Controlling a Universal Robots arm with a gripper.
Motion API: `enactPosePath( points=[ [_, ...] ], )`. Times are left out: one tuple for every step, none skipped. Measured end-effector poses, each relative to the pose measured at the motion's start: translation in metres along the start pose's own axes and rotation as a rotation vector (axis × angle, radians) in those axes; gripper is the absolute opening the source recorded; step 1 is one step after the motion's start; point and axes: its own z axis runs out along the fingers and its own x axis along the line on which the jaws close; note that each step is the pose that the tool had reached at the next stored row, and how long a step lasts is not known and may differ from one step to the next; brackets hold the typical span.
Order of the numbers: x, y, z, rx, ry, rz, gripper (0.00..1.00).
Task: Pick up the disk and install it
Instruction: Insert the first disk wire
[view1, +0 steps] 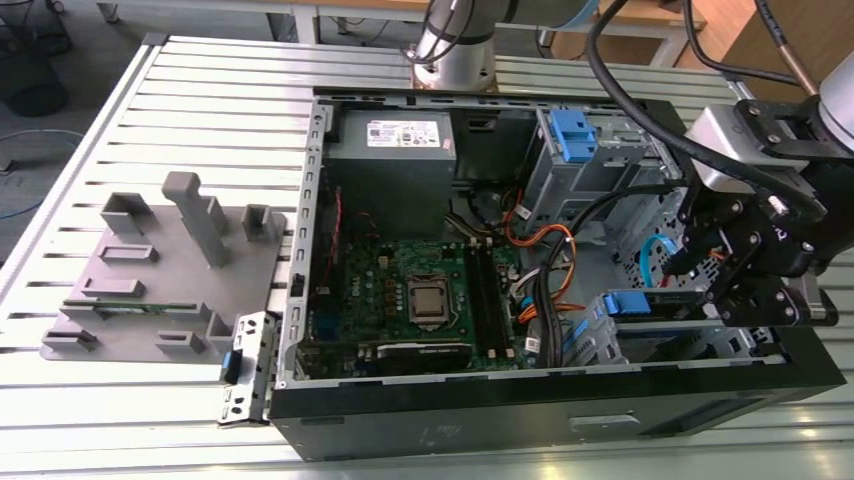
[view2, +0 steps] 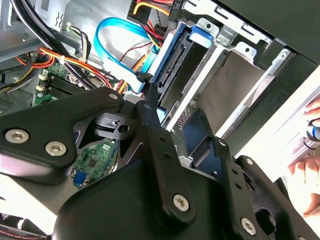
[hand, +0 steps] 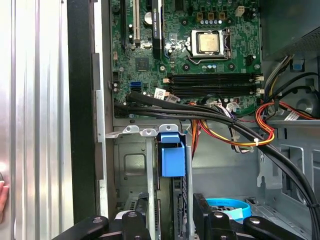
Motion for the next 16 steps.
enactPosePath(
  points=[
    [0.0000, 0.0000, -0.0003, 0.0000, 0.0000, 0.000, 0.48],
    [-0.0001, 0.0000, -0.0005, 0.0000, 0.0000, 0.000, 0.48],
    [-0.0002, 0.0000, -0.0006, 0.0000, 0.0001, 0.000, 0.48],
    [-0.0002, 0.0000, -0.0005, 0.0000, 0.0001, 0.000, 0.48],
    [-0.0003, 0.0000, -0.0005, 0.0000, -0.0005, 0.000, 0.48],
    [-0.0005, 0.0000, -0.0005, 0.0000, -0.0015, 0.000, 0.48],
    [-0.0009, 0.0000, -0.0005, 0.0000, -0.0024, 0.000, 0.48],
    [-0.0017, 0.0000, -0.0006, -0.0002, -0.0025, 0.000, 0.48],
    [-0.0026, 0.0001, -0.0005, -0.0001, -0.0027, 0.000, 0.48],
    [-0.0033, 0.0001, -0.0004, 0.0000, -0.0028, 0.000, 0.48],
    [-0.0036, 0.0001, -0.0004, 0.0000, -0.0027, 0.000, 0.48],
    [-0.0036, 0.0001, -0.0007, 0.0000, -0.0025, 0.000, 0.48],
    [-0.0037, 0.0001, -0.0014, 0.0000, -0.0024, 0.000, 0.48],
    [-0.0038, 0.0001, -0.0023, -0.0001, -0.0025, 0.000, 0.48],
    [-0.0038, 0.0001, -0.0034, -0.0001, -0.0027, 0.000, 0.48],
    [-0.0039, 0.0002, -0.0046, -0.0001, -0.0027, 0.000, 0.48]
  ],
)
